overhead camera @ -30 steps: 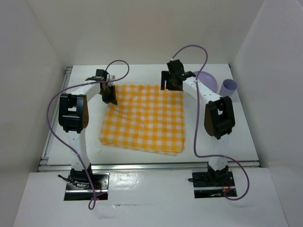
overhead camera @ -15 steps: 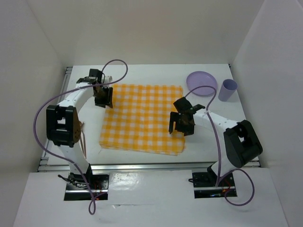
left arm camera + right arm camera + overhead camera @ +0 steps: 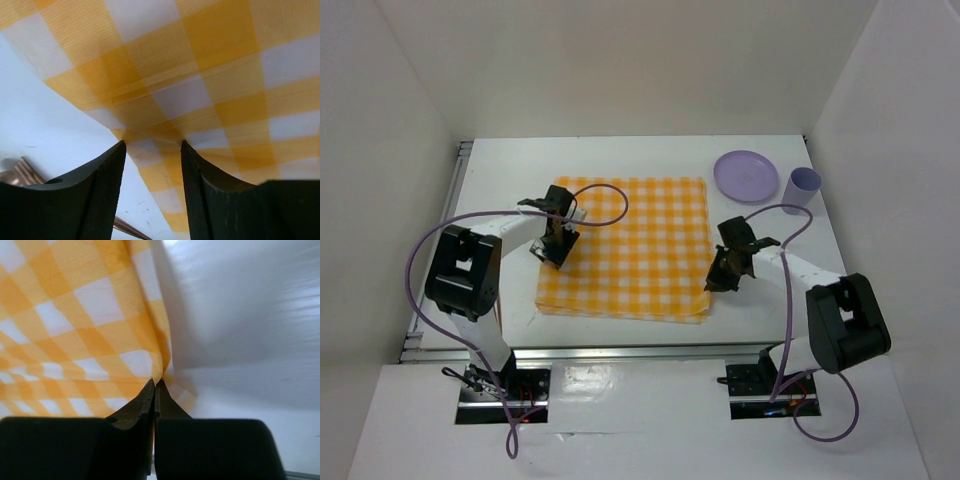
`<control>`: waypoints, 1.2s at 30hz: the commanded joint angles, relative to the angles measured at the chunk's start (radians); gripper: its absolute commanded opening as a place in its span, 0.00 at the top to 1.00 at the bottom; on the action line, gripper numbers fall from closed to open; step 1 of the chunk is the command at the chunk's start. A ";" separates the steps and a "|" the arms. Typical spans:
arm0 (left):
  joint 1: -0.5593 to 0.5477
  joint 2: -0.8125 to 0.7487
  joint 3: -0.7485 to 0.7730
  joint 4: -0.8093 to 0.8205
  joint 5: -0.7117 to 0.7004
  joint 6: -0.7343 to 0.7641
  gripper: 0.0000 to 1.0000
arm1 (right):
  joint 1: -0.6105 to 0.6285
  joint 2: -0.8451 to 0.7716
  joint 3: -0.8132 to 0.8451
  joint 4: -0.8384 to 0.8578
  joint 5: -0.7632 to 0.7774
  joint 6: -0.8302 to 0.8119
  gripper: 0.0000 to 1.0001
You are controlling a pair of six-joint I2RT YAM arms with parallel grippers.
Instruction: Set the dinner table for one person
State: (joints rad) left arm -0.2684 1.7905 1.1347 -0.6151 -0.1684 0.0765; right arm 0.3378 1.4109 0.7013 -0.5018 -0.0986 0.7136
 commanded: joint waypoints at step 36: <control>0.274 -0.560 -0.038 -0.232 -0.011 -0.015 0.32 | -0.066 -0.247 0.493 -0.372 0.146 -0.296 0.00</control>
State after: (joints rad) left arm -0.0124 1.2861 1.0954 -0.8188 -0.1783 0.0719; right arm 0.2646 1.1675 1.1011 -0.8013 0.0212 0.4454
